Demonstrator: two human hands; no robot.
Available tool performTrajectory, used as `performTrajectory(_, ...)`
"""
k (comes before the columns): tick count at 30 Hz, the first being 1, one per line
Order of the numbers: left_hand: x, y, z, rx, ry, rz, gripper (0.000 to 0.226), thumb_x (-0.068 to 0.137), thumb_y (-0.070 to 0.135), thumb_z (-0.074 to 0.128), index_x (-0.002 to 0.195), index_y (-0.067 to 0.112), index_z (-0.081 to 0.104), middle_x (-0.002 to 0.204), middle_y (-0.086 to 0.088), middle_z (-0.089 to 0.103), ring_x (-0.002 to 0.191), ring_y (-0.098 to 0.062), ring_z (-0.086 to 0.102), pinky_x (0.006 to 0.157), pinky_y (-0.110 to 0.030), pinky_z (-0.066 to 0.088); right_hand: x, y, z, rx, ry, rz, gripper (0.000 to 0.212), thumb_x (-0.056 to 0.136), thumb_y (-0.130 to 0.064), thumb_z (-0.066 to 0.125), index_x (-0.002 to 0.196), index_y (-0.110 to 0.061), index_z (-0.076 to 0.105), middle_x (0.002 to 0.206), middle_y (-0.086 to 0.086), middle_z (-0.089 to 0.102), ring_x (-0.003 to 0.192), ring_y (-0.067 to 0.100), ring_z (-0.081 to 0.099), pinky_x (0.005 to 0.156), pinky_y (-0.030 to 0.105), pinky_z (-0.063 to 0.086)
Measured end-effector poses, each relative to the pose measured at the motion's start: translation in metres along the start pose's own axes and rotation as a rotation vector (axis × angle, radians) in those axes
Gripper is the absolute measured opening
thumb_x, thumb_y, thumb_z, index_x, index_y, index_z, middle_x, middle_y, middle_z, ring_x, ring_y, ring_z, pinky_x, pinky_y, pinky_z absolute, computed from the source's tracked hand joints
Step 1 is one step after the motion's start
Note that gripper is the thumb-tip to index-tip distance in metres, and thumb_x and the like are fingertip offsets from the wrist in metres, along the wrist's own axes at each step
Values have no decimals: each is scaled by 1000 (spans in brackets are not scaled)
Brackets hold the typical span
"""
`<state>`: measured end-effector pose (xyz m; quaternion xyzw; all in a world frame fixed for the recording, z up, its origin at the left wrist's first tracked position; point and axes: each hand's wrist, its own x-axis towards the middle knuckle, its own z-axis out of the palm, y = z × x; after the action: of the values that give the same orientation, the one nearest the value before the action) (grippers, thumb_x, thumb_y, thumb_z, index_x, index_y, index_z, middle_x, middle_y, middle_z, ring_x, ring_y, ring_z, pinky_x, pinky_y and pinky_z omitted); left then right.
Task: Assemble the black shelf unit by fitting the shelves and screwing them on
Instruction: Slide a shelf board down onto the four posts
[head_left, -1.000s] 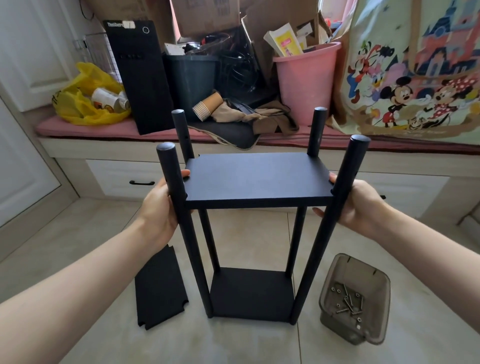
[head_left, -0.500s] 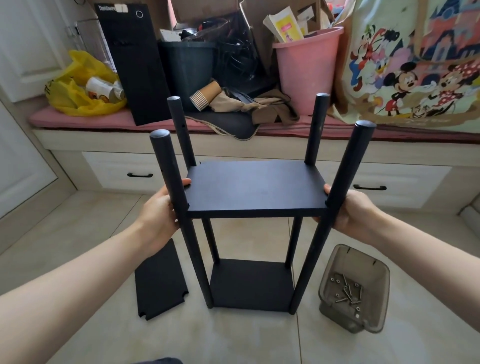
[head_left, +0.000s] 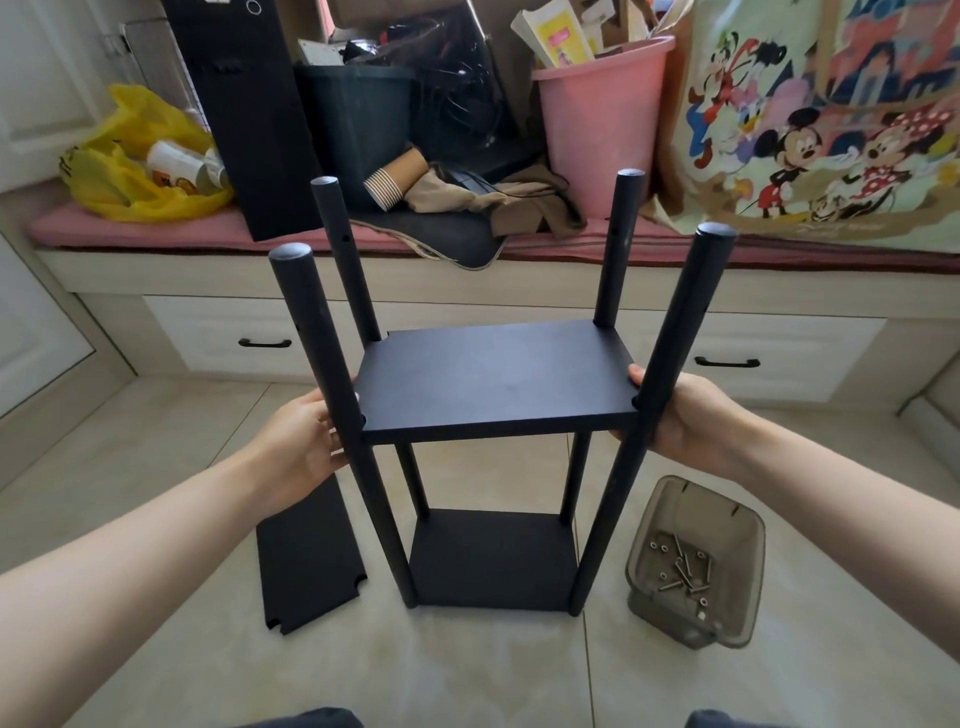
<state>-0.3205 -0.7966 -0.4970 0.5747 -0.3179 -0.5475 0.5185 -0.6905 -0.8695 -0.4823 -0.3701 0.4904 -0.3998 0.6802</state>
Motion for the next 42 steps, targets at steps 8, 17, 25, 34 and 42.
performTrajectory(8,0,-2,-4,-1,-49,-7,31,103,18,52,129,28,66,80,2,64,73,-15,66,76,-36,51,-5,-6,-20,-147,-181,33,8,95,-18,55,95,-11,58,95,11,54,100,34,49,106,56,41)
performTrajectory(17,1,-6,-3,-31,-20,-16,30,105,11,47,123,26,65,74,4,71,62,-10,68,71,-34,50,0,-2,-21,-125,-197,68,7,93,-15,57,91,-8,57,89,12,54,91,30,54,91,46,50)
performTrajectory(25,-3,-14,4,79,27,-81,27,104,6,50,114,25,65,108,-12,64,89,-25,65,83,-40,54,4,17,-19,-243,-95,169,20,100,-10,54,80,-9,54,77,10,57,77,27,60,85,44,52)
performTrajectory(34,-3,-20,4,78,41,-119,31,104,7,52,128,25,60,125,-15,64,103,-31,64,92,-44,53,3,22,-29,-327,-167,282,18,90,-26,65,100,-12,63,92,10,72,100,42,65,104,59,44)
performTrajectory(42,1,-24,3,108,25,-143,32,104,10,51,131,27,57,135,-16,61,120,-38,61,98,-46,51,9,22,-31,-291,-145,284,13,95,-18,61,102,-6,61,94,17,72,104,47,67,102,62,45)
